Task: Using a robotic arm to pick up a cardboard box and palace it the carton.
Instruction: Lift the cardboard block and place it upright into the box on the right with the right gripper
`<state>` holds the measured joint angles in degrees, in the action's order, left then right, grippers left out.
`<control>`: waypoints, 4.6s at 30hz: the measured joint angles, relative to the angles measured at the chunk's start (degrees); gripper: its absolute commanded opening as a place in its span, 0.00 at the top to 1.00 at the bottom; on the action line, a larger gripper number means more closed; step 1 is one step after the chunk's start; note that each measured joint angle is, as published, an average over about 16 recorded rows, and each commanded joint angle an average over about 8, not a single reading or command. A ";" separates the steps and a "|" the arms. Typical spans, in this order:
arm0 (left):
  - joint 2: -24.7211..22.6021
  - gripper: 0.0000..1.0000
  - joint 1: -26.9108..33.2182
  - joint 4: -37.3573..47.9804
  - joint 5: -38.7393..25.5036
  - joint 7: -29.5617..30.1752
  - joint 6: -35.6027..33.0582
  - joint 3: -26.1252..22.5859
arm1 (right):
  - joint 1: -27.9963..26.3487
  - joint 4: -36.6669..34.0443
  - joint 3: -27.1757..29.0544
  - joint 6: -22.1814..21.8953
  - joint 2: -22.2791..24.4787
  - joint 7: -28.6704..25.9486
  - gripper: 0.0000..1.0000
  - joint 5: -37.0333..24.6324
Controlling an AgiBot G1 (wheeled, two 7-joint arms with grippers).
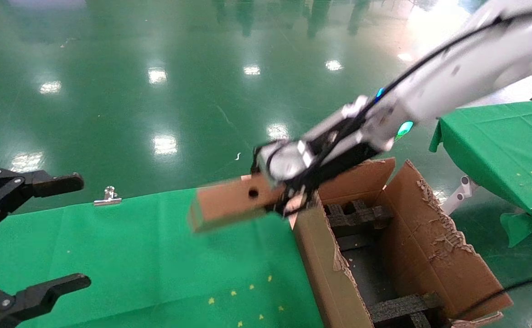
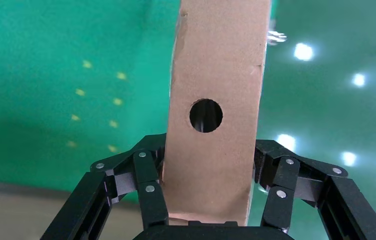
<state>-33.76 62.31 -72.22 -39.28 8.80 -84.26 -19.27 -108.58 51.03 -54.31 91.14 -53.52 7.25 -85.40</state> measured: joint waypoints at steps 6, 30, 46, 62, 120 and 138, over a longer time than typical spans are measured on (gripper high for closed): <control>0.00 0.00 0.00 0.00 0.00 0.00 0.00 0.00 | -7.09 -5.31 -4.45 0.27 0.34 3.72 1.00 3.78; 0.01 0.00 0.01 0.00 0.02 -0.01 0.01 -0.02 | -22.05 -22.56 -26.43 0.26 10.80 15.63 1.00 8.21; 0.02 0.00 0.00 0.01 0.02 -0.02 0.02 -0.03 | -23.64 -30.10 -35.46 0.09 14.85 18.31 1.00 9.29; 0.02 0.00 0.00 0.03 0.03 -0.02 0.03 -0.03 | -18.05 -33.94 -37.46 -1.34 16.82 2.00 1.00 13.92; 0.03 0.00 0.00 0.06 0.07 -0.05 0.04 -0.06 | -0.43 -41.85 -37.21 -16.63 18.62 -41.42 1.00 18.63; 0.04 0.00 0.00 0.06 0.08 -0.05 0.05 -0.08 | 6.98 -33.33 -37.15 -27.41 17.85 -47.22 1.00 19.29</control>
<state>-33.72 62.31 -72.16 -39.20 8.74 -84.22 -19.34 -101.60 17.70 -91.46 63.73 -35.66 -39.97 -66.11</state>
